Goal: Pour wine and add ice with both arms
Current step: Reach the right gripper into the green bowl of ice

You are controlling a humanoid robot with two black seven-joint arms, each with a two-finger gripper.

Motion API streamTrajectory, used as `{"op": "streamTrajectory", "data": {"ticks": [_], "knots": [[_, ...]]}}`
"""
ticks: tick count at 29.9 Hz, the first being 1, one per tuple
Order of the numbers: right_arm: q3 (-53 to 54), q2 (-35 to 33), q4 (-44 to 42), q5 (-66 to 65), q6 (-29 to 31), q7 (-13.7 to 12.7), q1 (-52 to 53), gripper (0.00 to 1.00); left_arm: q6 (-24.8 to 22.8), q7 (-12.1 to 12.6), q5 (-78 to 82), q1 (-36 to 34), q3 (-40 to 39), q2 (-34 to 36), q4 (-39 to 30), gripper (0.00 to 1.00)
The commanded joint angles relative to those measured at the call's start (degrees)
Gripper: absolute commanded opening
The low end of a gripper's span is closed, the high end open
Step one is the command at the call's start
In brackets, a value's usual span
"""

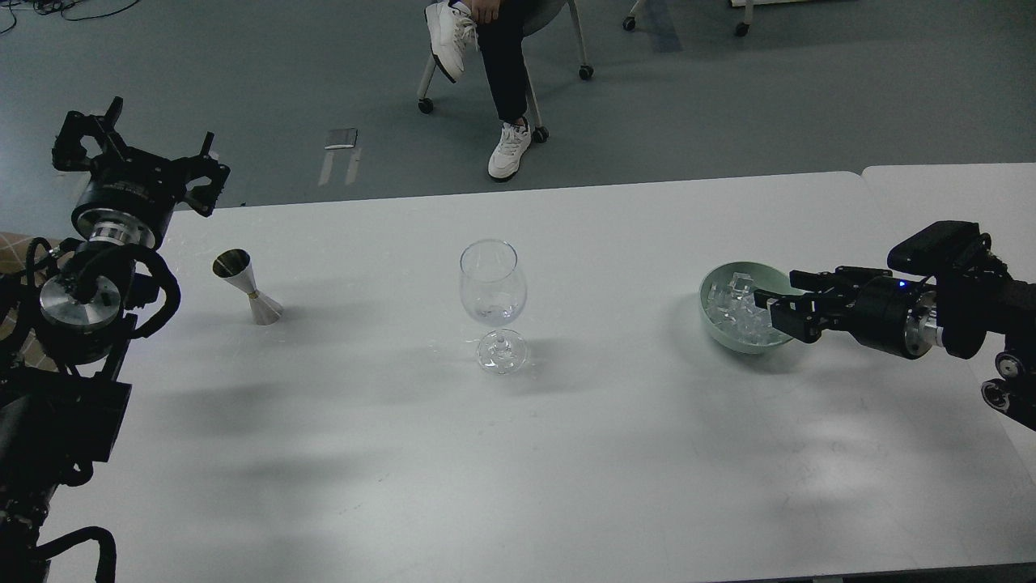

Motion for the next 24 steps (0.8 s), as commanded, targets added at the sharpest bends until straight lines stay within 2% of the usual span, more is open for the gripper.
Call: {"op": "streamTrajectory", "data": {"ticks": [1,7,11,24], "knots": [[0.07,0.59,-0.72,0.04,0.07,-0.12,0.24,0.61,-0.01,-0.08,0.0,0.12,-0.05,-0.48,-0.01,0.97],[-0.02,2.78,-3.0,0.04,0.07,-0.2,0.33,0.6,-0.09,0.01,-0.08,0.56,-0.14,-0.48,0.17,0.97],[-0.02,3.66,-4.06,-0.05,0.07,-0.2,-0.03,0.53,-0.09,-0.08,-0.08,0.65,-0.14,-0.48,0.26,0.97],[0.07,4.45,-5.99,-0.05,0.07,-0.47,0.41,0.46,-0.18,-0.52,-0.08,1.35,-0.14,-0.74,0.26,0.97]]}}
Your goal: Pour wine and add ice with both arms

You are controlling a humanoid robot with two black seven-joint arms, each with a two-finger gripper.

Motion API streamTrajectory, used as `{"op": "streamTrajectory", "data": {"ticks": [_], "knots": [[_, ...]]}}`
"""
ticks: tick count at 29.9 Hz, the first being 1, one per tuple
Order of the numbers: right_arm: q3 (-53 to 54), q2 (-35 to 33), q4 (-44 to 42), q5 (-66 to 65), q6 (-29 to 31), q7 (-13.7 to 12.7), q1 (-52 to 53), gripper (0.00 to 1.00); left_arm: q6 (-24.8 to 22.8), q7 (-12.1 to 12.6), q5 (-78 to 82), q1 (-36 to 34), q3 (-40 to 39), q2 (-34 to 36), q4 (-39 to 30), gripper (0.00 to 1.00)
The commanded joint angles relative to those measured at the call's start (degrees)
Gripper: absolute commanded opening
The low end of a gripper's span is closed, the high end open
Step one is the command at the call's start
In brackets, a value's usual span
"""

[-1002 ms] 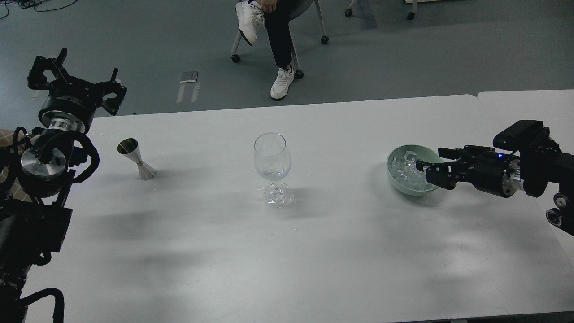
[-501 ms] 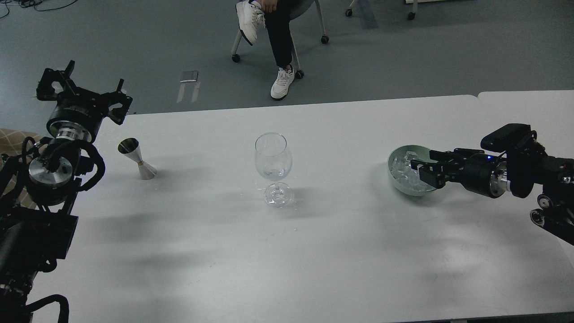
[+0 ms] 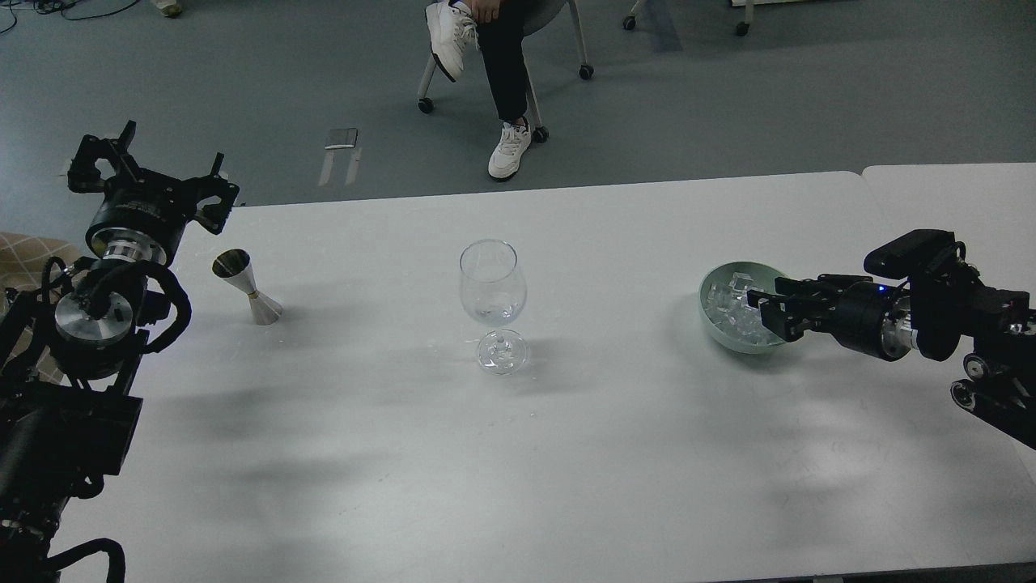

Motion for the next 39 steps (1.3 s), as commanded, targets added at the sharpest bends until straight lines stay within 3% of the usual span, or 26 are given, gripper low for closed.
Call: {"op": "streamTrajectory", "data": {"ticks": [1,39], "knots": [[0.16,0.4,-0.11,0.11,0.0,0.01,0.2,0.46,0.01,0.06,0.0,0.01,0.0,-0.15,0.01,0.97],[0.42,6.82,-6.0,0.29,-0.44,0.01,-0.07,0.46,-1.49,-0.03,-0.18,0.36,-1.05,-0.06,2.21,0.97]]}}
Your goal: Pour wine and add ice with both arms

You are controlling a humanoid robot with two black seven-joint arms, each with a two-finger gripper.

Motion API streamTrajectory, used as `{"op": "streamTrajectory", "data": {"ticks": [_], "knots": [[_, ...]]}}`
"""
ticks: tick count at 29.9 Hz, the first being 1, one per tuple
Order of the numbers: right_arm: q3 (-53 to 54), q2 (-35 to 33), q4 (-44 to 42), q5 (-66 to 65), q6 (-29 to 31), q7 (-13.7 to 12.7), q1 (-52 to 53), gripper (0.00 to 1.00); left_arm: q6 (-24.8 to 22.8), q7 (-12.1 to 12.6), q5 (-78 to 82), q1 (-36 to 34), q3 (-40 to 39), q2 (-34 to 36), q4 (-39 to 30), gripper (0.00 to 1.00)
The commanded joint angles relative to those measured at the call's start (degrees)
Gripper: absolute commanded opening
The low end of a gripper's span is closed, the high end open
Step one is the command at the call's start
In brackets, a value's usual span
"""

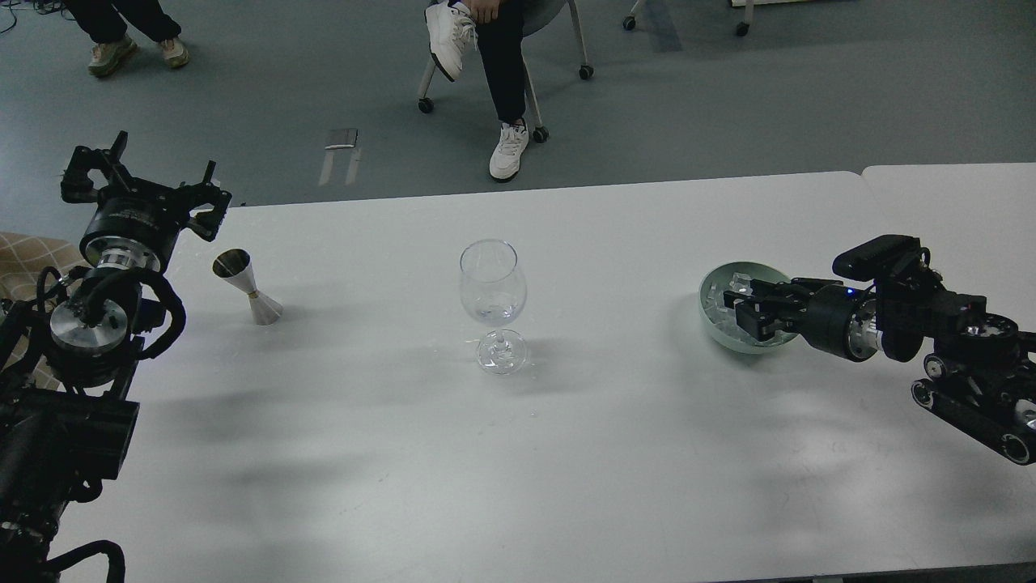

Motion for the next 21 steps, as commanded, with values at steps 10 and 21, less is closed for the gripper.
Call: {"op": "streamTrajectory", "data": {"ticks": [10,21], "knots": [[0.3,1.04,-1.09,0.16,-0.42,-0.08,0.07,0.46,0.01,0.0,-0.09,-0.09,0.0,-0.01,0.0,0.97],[0.3,1.13,-2.14,0.25,-0.6,0.01,-0.19,0.19,0.01,0.0,-0.09,-0.09,-0.08,0.08,0.0,0.97]]}}
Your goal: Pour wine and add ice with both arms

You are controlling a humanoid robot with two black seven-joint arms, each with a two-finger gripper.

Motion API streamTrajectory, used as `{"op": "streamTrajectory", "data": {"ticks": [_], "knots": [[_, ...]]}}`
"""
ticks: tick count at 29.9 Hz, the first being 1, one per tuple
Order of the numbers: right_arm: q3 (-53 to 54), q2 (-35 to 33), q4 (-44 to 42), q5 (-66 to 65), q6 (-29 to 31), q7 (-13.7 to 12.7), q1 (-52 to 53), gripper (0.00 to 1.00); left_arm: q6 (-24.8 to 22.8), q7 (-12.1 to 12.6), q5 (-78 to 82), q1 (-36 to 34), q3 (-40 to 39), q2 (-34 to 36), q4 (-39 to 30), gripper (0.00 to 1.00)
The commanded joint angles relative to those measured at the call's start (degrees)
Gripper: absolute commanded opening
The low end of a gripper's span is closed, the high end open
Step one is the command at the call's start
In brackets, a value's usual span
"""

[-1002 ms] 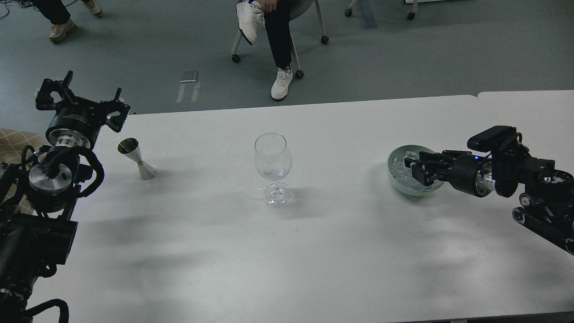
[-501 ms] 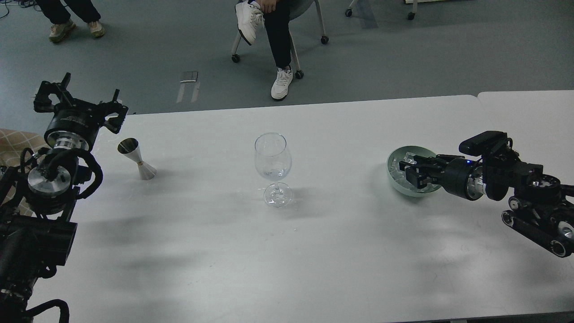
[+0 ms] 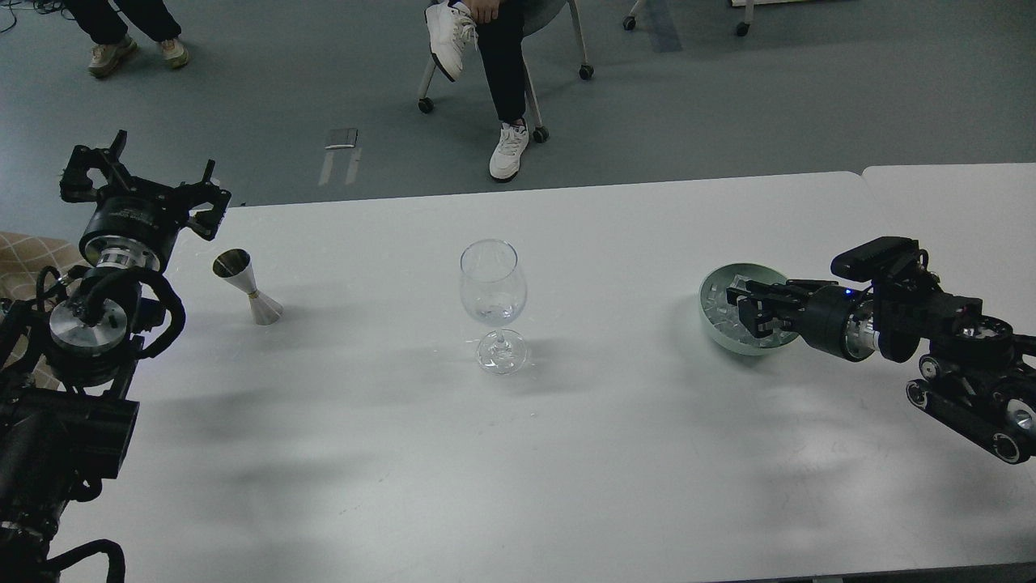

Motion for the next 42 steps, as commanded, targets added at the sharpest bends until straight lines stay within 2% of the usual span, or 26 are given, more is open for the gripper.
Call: {"op": "streamTrajectory", "data": {"ticks": [1,5,9,16,18,23,28,32,42], "knots": [[-0.1,-0.04,-0.06,-0.01,0.08,0.03,-0.01,0.19,0.03,0.0,0.0,0.0,0.0,0.08,0.08,0.97],[-0.1,-0.04,-0.06,0.08,0.08,0.03,-0.01,0.17,0.03,0.0,0.0,0.0,0.0,-0.01,0.09,0.97],[-0.01,-0.04,0.64,0.16,0.17,0.12,0.25,0.11,0.03,0.0,0.0,0.0,-0.09,0.08,0.09,0.97],[1.92,-1.1,2.84,0.43,-1.85,0.47,0.08,0.12,0.03,0.0,0.0,-0.09,-0.7,0.17,0.09,0.97],[2.89,-2.23,4.24,0.51,-3.78,0.56,-0.1,0.12,0.03,0.09,0.09,-0.18,-0.7,0.17,0.09,0.97],[4.9,-7.68,11.88,0.69,-4.31,0.56,-0.1,0.13,0.12,0.09,0.09,-0.18,-0.79,0.25,0.09,0.97],[9.47,-8.57,15.94,0.87,-5.89,0.64,-0.27,0.12,0.12,0.0,0.09,-0.18,-0.7,0.17,0.09,0.97],[14.48,-6.56,19.53,1.57,-6.16,0.21,-0.8,0.13,0.12,0.0,0.18,-0.18,-0.7,0.17,0.09,0.97],[16.69,9.7,23.15,1.22,-5.9,-1.73,2.54,0.13,0.12,0.09,0.09,0.09,-0.97,1.05,0.08,0.97]]}}
